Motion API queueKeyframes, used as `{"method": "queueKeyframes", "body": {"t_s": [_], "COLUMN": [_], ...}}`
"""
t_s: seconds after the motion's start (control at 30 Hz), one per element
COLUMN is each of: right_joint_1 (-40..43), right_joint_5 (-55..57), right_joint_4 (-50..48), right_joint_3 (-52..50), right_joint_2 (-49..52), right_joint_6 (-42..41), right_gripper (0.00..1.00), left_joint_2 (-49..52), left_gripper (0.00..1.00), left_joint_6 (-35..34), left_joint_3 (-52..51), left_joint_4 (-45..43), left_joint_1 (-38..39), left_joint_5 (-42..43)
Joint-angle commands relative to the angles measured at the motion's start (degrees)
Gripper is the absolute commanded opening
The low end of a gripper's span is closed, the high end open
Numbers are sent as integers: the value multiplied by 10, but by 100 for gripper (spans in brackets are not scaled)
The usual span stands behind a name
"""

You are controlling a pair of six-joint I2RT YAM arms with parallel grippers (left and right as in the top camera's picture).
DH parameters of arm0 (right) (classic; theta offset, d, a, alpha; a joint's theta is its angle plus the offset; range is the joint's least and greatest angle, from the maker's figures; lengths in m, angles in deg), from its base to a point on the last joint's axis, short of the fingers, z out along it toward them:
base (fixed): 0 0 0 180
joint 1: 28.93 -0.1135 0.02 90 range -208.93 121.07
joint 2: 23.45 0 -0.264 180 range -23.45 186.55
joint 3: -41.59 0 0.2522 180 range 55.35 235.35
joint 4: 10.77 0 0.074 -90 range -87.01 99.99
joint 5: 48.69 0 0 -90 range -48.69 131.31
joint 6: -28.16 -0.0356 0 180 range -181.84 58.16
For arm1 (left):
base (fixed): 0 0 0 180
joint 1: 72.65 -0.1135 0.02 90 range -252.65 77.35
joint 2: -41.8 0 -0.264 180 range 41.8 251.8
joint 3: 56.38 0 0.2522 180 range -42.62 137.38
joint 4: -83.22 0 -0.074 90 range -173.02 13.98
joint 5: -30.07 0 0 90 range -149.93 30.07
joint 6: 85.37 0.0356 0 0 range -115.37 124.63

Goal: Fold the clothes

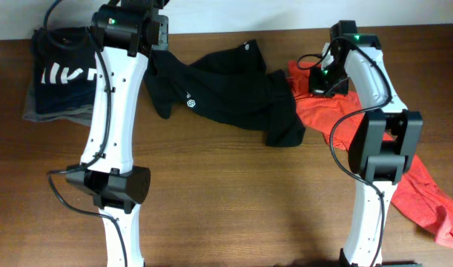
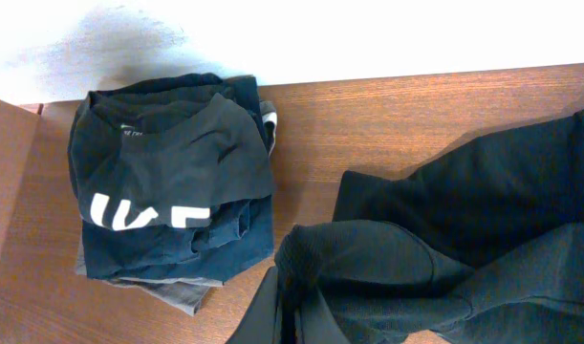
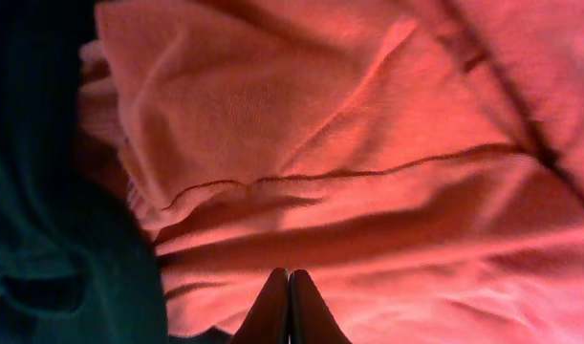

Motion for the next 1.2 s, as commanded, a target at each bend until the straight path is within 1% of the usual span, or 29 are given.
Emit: {"method": "queueKeyframes", "body": {"t_s": [0.0, 0.33, 0.57, 0.73, 0.87, 0.93, 1.0, 1.03, 1.07, 1.13, 1.17], "right_joint_1": [2, 13, 65, 115, 161, 187, 209, 218, 225, 233, 233], "right_joint_5": [-21, -16, 7, 78, 183, 213, 209, 198, 181, 133, 108], "right_joint_4": [-4, -26, -34, -39, -33, -18, 12, 30, 52, 97, 118], "right_joint_3": [0, -1, -6, -8, 2, 19, 49, 69, 92, 143, 169], "right_joint_2": [19, 52, 83, 101, 100, 99, 99, 99, 99, 96, 92], "right_joint_6": [11, 13, 13, 13, 13, 13, 13, 13, 13, 13, 13], "right_gripper": [4, 4, 4, 4, 5, 11, 14, 18, 24, 49, 59], "left_joint_2": [-12, -12, -12, -12, -12, -12, -12, -12, -12, -12, -12], "left_gripper": [1, 1, 1, 1, 1, 1, 1, 1, 1, 1, 1], "left_joint_6": [-7, -7, -7, -7, -7, -7, -7, -7, -7, -7, -7], "left_joint_3": [-1, -1, -1, -1, -1, -1, -1, -1, -1, -1, -1], "left_joint_4": [-3, -2, 3, 5, 5, 5, 4, 3, 2, -2, -4], "left_joint_1": [-3, -3, -3, -3, -3, -3, -3, -3, -3, -3, -3], "left_joint_5": [0, 0, 0, 0, 0, 0, 0, 0, 0, 1, 1]}}
